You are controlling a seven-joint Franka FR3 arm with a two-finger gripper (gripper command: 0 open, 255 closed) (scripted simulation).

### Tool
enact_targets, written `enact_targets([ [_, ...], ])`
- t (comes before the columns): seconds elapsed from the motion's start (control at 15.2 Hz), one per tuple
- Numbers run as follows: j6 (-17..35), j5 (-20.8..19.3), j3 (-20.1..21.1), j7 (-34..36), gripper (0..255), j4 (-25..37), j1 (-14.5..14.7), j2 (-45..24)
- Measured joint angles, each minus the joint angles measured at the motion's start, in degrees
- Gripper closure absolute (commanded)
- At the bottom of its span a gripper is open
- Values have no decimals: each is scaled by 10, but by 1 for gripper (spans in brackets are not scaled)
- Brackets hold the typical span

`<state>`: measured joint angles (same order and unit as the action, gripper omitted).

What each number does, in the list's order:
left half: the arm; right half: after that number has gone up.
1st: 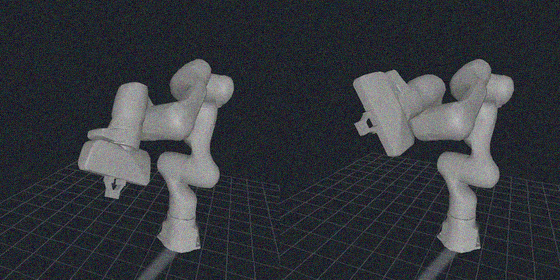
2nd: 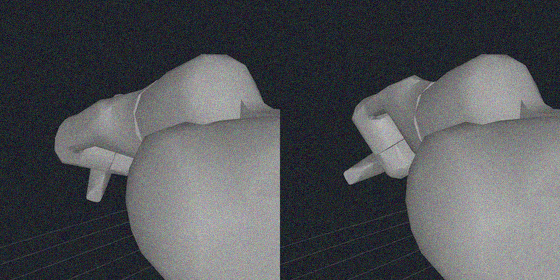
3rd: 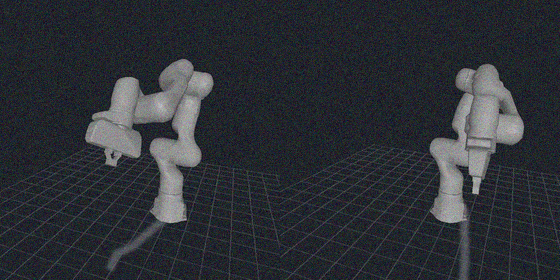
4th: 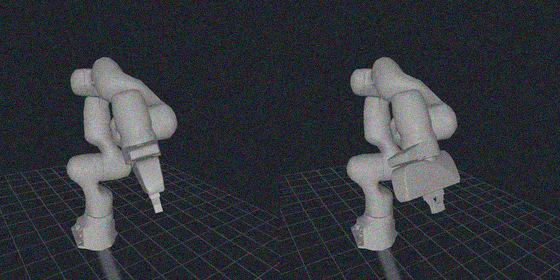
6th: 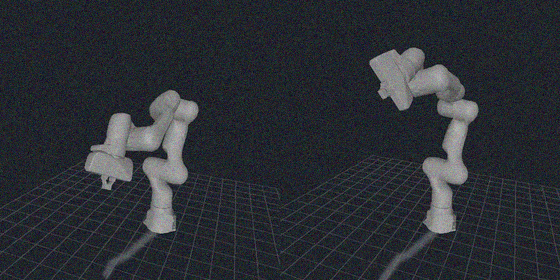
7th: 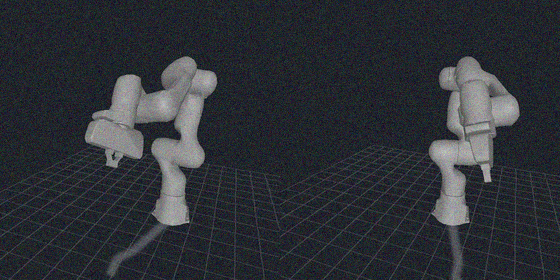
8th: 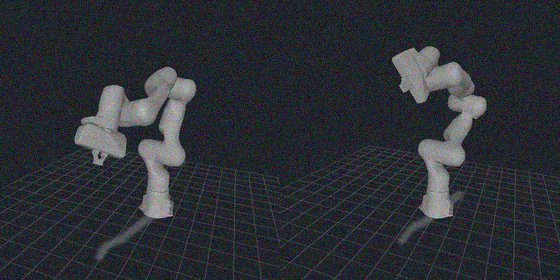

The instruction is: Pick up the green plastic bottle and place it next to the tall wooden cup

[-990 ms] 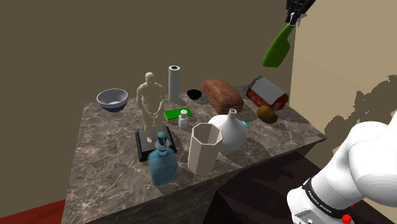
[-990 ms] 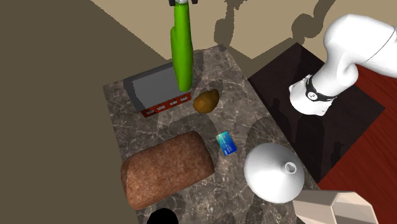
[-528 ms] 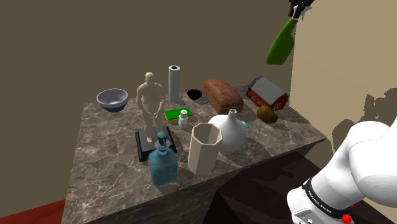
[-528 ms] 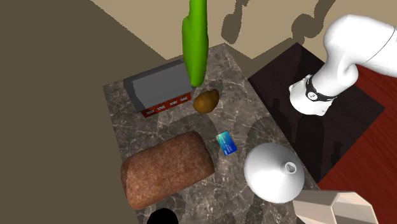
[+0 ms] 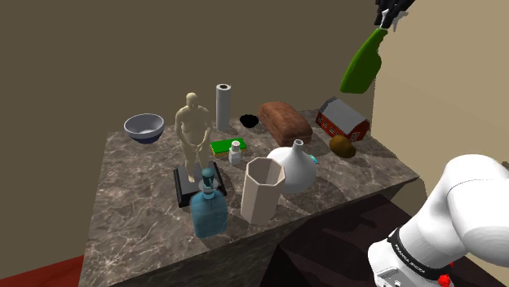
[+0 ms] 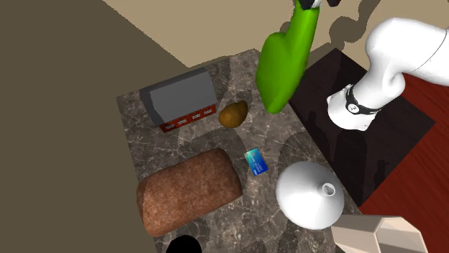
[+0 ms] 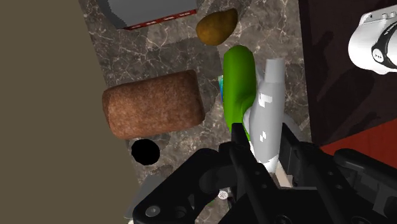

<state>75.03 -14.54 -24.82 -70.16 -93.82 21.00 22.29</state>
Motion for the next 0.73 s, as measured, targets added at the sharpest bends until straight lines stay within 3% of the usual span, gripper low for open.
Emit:
enact_targets([
  [0.73, -44, 29, 145, 163, 255, -114, 13, 129],
])
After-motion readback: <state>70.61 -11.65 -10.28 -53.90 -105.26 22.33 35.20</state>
